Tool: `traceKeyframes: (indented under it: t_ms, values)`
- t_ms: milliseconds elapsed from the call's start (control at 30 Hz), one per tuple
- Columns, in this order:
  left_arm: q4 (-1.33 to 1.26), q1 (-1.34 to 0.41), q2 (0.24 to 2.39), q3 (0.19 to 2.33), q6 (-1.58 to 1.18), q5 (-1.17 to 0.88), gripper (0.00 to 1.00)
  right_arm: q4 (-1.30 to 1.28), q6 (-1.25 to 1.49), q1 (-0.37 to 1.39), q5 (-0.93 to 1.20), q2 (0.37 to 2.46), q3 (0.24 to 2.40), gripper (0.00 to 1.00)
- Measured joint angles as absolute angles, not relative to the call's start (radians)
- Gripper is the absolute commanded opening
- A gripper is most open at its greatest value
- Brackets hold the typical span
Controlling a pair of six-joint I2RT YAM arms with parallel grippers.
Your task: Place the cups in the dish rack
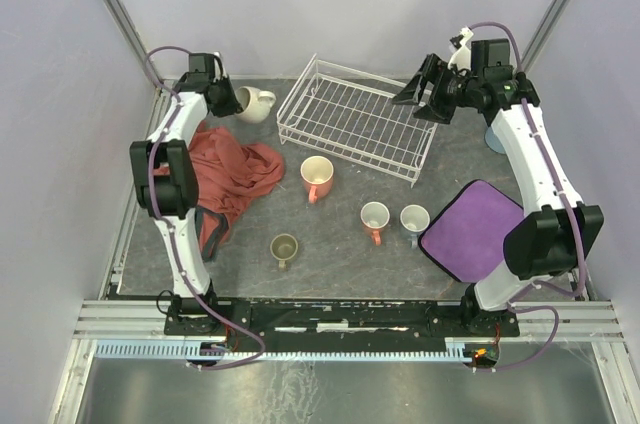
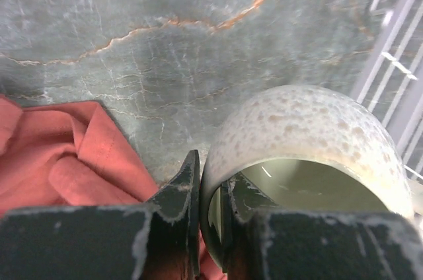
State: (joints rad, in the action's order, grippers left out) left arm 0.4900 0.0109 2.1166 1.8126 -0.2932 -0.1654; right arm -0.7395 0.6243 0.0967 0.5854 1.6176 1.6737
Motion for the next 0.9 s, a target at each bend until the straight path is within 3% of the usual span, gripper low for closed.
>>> traceKeyframes:
  t_ms: [400, 700, 900]
  values:
    - [0.110, 0.012, 1.736, 1.447, -0.223, -0.241, 0.03, -0.361, 1.192, 0.152, 0.923, 1.652, 1.517, 0.77]
    - [-0.119, -0.039, 1.652, 1.350, -0.207, -0.371, 0.03, 0.280, 1.738, 0.323, 0.984, 1.722, 1.286, 0.58]
    - [-0.144, -0.130, 1.628, 1.337, -0.157, -0.403, 0.03, 0.697, 1.994, 0.414, 0.923, 1.853, 1.260, 0.64]
